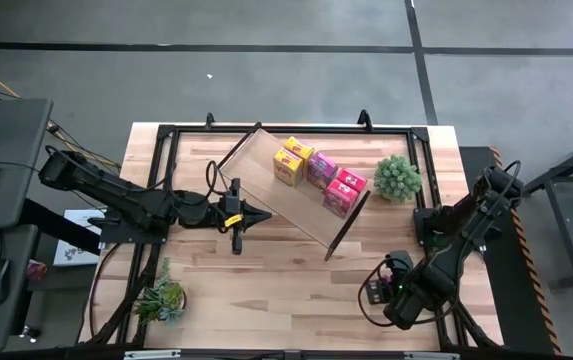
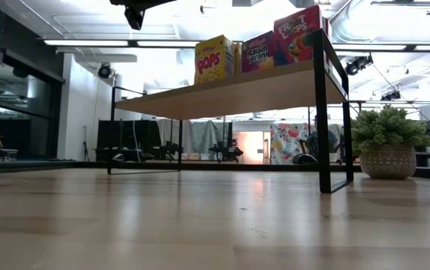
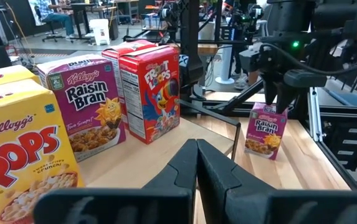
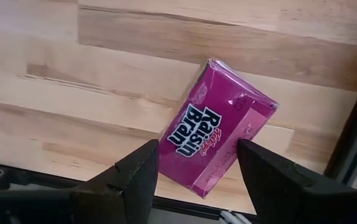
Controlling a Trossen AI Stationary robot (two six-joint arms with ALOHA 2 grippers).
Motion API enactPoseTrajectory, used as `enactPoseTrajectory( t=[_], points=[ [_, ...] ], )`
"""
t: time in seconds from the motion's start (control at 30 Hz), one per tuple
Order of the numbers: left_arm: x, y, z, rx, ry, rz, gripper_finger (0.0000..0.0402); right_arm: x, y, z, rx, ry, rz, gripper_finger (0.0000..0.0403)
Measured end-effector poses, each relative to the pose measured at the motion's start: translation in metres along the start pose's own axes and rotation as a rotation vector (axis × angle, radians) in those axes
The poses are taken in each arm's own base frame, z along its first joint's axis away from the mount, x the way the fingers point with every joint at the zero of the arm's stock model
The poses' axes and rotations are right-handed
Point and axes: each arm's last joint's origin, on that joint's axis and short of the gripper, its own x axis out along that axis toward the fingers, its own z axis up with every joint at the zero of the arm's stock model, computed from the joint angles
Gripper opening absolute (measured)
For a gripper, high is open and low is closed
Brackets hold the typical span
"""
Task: Stack cereal on shelf
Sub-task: Put the purple cereal box on the shelf
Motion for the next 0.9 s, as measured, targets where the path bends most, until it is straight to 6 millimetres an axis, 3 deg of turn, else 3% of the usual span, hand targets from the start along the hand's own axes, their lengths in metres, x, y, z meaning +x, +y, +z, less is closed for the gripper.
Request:
enactPoseTrajectory(
  t=[0.43, 0.7, 0.9],
  points=[
    [0.000, 0.000, 0.000, 0.012, 0.000, 0.000, 0.0000, 0.000, -0.001, 0.000, -0.051, 0.007, -0.018, 0.0216],
    [0.000, 0.000, 0.000, 0.011, 0.000, 0.000, 0.0000, 0.000, -0.001, -0.001, -0.060, 0.020, -0.016, 0.0269],
    [0.000, 0.000, 0.000, 0.010, 0.000, 0.000, 0.0000, -0.019, 0.001, -0.001, -0.032, 0.012, -0.018, 0.0286]
  ],
)
